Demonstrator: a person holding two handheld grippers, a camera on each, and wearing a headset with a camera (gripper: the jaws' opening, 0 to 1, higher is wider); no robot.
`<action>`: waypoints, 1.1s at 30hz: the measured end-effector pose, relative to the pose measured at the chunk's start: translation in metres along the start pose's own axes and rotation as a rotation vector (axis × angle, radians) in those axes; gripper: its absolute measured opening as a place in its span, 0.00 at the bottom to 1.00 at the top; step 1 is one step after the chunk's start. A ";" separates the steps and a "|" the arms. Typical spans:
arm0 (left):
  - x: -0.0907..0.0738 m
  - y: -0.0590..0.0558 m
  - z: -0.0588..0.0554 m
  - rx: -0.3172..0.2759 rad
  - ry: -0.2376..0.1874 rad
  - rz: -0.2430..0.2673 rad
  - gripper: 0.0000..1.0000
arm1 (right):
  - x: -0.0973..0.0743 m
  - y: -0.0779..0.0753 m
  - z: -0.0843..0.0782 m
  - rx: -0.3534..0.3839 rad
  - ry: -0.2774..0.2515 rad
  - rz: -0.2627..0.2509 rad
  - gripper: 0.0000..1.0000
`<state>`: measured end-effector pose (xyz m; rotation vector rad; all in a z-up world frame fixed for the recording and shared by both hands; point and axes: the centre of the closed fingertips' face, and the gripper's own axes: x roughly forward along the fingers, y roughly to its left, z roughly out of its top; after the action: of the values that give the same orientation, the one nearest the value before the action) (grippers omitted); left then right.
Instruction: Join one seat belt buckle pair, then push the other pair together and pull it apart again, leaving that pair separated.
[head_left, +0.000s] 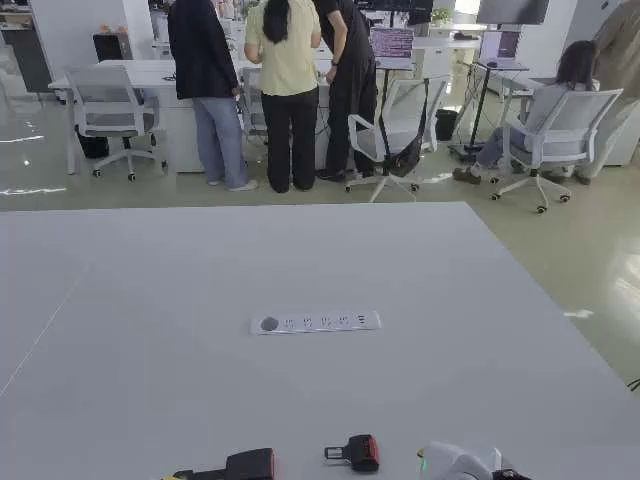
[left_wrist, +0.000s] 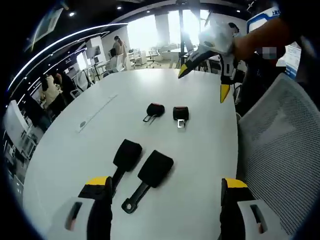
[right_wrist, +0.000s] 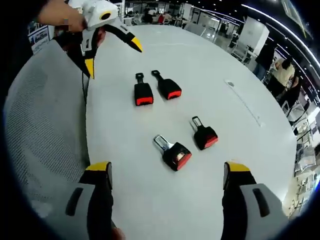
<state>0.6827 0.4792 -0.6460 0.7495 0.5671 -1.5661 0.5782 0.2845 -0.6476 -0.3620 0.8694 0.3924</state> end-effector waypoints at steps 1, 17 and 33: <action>0.000 0.000 -0.001 0.003 0.001 0.000 0.86 | 0.000 0.000 0.000 -0.001 0.000 0.000 0.99; -0.001 0.010 -0.005 -0.039 -0.003 0.032 0.96 | 0.003 -0.002 -0.003 -0.002 0.010 -0.004 0.99; -0.001 0.018 -0.014 -0.022 0.082 0.042 0.92 | 0.001 -0.004 -0.009 -0.008 0.025 -0.003 0.97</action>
<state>0.7021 0.4876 -0.6531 0.8067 0.6241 -1.4930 0.5745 0.2768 -0.6535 -0.3758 0.8916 0.3890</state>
